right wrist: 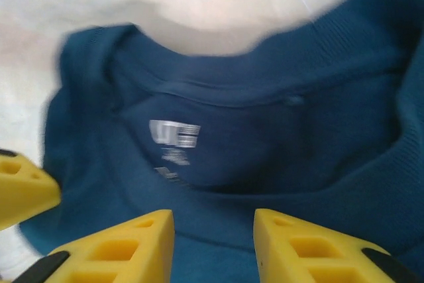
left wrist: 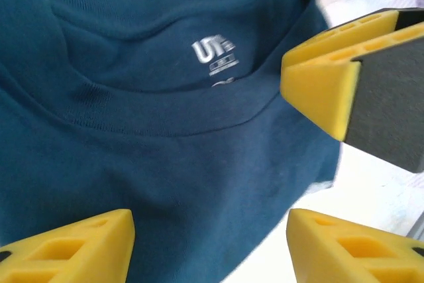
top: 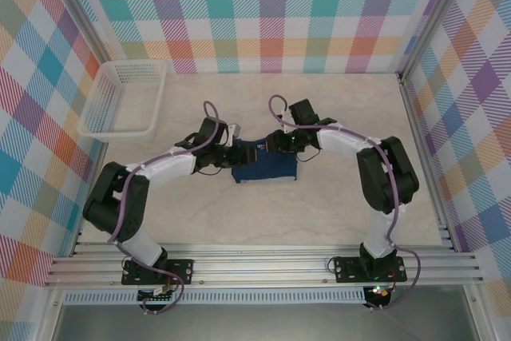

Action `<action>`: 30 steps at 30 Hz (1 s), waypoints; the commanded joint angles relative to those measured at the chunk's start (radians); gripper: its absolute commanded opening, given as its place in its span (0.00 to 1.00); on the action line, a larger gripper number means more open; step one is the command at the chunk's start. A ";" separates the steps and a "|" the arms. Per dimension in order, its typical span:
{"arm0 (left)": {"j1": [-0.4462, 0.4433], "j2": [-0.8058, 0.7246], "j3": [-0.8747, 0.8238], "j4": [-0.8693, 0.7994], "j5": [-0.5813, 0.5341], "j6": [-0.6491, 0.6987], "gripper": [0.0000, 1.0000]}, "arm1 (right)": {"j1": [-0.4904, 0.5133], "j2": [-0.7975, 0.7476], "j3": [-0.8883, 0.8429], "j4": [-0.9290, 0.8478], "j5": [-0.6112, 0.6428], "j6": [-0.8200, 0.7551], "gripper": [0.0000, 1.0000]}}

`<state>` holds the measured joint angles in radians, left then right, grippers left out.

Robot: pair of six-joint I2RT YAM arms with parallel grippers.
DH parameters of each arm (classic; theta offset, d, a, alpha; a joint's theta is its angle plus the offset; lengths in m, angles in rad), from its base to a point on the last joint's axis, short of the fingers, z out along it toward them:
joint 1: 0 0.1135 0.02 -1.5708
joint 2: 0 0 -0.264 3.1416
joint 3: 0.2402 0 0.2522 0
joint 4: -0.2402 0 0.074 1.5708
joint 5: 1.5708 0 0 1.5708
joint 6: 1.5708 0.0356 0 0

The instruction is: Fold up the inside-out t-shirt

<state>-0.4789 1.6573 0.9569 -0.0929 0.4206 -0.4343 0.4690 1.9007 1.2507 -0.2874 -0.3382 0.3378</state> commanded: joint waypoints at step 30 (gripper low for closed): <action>0.039 -0.118 -0.114 -0.042 -0.019 -0.169 0.71 | -0.141 -0.006 -0.046 -0.097 -0.101 -0.008 0.70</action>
<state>-0.4286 1.5295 0.8597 -0.1516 0.3580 -0.5621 0.3241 1.8698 1.1725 -0.3859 -0.3767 0.3103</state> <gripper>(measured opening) 0.709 0.700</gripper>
